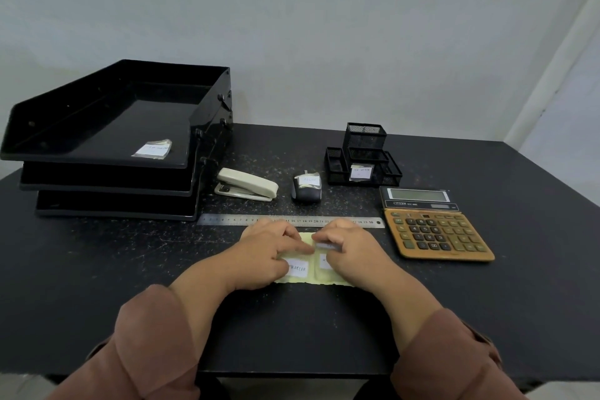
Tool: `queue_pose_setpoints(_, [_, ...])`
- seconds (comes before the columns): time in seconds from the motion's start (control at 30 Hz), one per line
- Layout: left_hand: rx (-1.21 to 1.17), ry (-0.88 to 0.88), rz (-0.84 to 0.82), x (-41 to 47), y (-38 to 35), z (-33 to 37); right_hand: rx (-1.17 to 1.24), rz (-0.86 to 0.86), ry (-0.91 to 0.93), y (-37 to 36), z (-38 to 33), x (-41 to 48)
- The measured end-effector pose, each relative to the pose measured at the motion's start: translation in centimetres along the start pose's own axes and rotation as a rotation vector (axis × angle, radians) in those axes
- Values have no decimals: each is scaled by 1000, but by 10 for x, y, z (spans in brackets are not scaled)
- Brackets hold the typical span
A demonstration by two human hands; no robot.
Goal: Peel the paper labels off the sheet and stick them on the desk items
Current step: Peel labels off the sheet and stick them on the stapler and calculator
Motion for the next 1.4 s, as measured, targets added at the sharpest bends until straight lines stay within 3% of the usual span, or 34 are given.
queue_pose_setpoints(0.43, [47, 27, -25, 0, -2, -1, -24, -8, 4, 0, -1, 0])
queue_pose_setpoints(1.4, [-148, 21, 69, -5, 5, 0, -89, 6, 42, -4, -8, -2])
Point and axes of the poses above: each hand's wrist, its own x-axis towards the middle knuckle, its own y-axis out of the back of the hand, z = x × y, the point moved 8 cm from there along x, towards the middle knuckle, and after that the axes turned 2 degrees about -z, right-handed, at the moved point
